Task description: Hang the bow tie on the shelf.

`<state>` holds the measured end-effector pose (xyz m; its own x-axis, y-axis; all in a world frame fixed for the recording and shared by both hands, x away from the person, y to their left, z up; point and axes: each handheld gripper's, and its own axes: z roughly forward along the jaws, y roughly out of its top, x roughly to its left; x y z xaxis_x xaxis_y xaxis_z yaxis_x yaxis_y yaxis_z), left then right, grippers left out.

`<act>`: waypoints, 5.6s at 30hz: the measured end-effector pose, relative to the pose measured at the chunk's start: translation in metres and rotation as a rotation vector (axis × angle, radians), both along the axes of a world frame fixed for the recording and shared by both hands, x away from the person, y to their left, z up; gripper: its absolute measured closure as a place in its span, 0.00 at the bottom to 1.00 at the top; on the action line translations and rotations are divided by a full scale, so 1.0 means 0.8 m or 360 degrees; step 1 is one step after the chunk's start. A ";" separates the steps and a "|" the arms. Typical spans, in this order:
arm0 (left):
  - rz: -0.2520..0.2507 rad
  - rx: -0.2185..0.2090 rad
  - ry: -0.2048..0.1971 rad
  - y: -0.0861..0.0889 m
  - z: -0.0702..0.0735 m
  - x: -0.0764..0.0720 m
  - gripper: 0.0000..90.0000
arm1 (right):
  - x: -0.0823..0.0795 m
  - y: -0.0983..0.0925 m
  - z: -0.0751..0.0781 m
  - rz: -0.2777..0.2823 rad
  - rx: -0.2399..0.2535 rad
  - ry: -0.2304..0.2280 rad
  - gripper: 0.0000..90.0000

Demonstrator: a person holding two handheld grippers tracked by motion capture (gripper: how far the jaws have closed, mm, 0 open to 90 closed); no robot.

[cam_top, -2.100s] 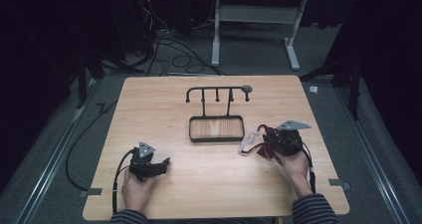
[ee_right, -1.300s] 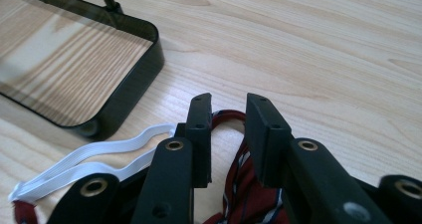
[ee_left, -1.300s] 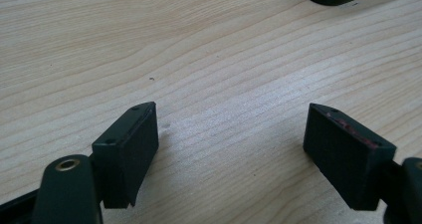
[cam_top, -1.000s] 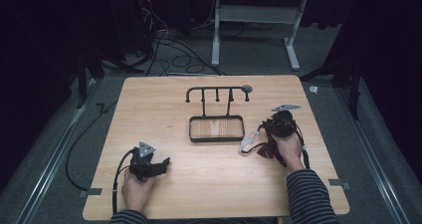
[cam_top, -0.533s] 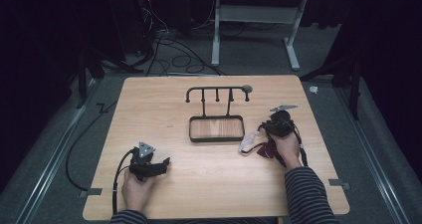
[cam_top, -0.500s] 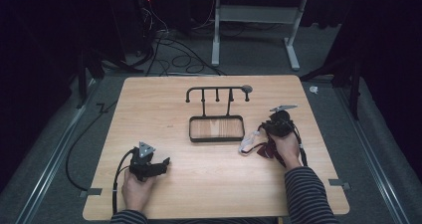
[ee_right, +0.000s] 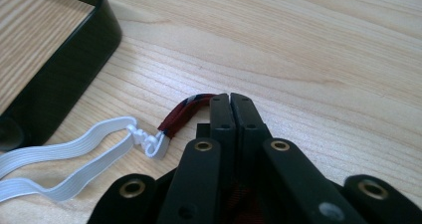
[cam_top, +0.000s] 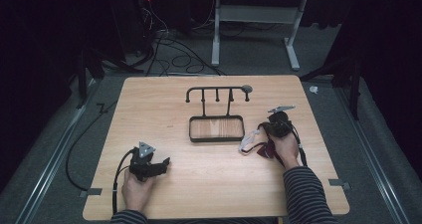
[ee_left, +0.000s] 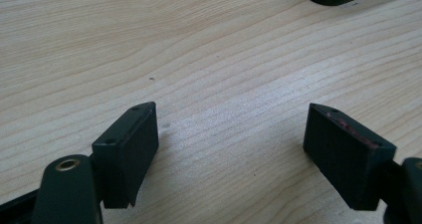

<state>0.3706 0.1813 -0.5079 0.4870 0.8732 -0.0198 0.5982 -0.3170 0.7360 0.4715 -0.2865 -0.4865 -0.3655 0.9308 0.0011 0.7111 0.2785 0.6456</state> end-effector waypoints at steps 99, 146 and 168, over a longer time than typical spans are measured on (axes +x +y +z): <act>-0.0002 0.0001 0.0001 0.000 0.000 0.000 0.25 | -0.123 0.080 0.171 0.0525 0.0145 -0.0611 1.00; -0.0005 -0.0001 0.0003 0.001 0.000 0.000 0.25 | -0.076 0.153 0.186 0.0651 0.0211 -0.0586 1.00; -0.0006 -0.0001 0.0003 0.001 0.000 0.000 0.25 | -0.045 0.168 0.194 0.0603 0.0228 -0.0556 1.00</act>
<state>0.3708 0.1818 -0.5077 0.4901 0.8714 -0.0213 0.5986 -0.3187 0.7349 0.4359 -0.1523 -0.3313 -0.6773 0.7330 -0.0637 0.3136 0.3659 0.8762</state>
